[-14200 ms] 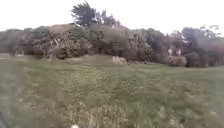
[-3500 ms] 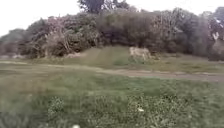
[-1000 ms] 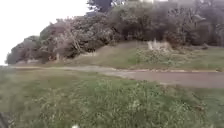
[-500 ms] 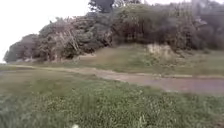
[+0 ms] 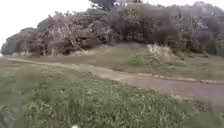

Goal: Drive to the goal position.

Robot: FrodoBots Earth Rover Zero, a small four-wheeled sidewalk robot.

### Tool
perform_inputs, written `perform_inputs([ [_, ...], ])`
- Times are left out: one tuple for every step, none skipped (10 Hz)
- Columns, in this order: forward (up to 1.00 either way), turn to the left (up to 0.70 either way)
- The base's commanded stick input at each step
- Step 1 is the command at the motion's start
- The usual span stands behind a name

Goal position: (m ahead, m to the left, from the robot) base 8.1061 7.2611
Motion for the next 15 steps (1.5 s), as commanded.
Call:
perform_inputs([
  [0.7,0.0],
  [0.7,0.0],
  [0.7,0.0],
  [0.7,0.0],
  [0.7,0.0],
  [0.7,0.0],
  [0.7,0.0],
  [0.7,0.0],
  [0.7,0.0],
  [0.7,0.0],
  [0.7,0.0],
  [0.7,-0.01],
  [0.7,-0.01],
  [0.7,-0.01],
  [0.7,0.0],
])
